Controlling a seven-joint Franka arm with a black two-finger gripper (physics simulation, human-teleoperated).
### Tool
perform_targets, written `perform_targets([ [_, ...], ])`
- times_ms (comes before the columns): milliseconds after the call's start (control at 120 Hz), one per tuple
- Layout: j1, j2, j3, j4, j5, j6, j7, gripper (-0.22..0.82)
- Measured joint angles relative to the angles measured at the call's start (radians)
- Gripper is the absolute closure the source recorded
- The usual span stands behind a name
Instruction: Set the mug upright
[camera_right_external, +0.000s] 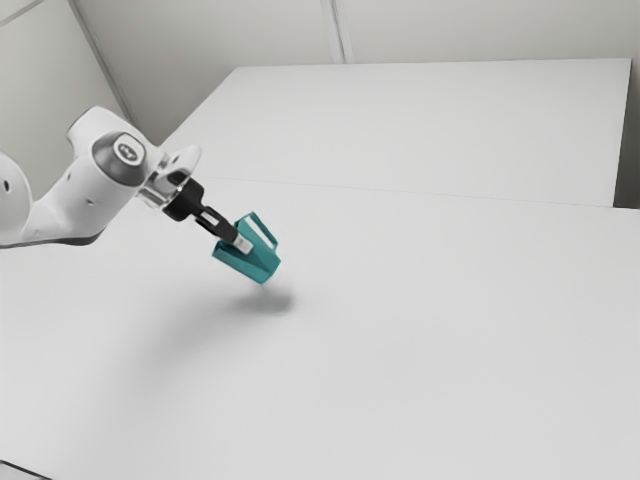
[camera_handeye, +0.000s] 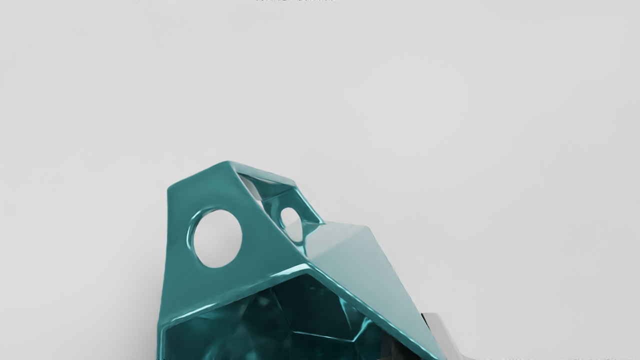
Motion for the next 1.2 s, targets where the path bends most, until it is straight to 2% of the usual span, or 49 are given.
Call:
perform_targets([
  [175, -0.021, 0.021, -0.027, 0.044, 0.126, 0.006, -0.099, 0.77],
  [567, -0.041, 0.033, -0.039, 0.048, 0.403, 0.026, -0.331, 0.77],
  [1200, -0.055, 0.124, -0.055, 0.109, 0.499, 0.037, -0.555, 0.77],
])
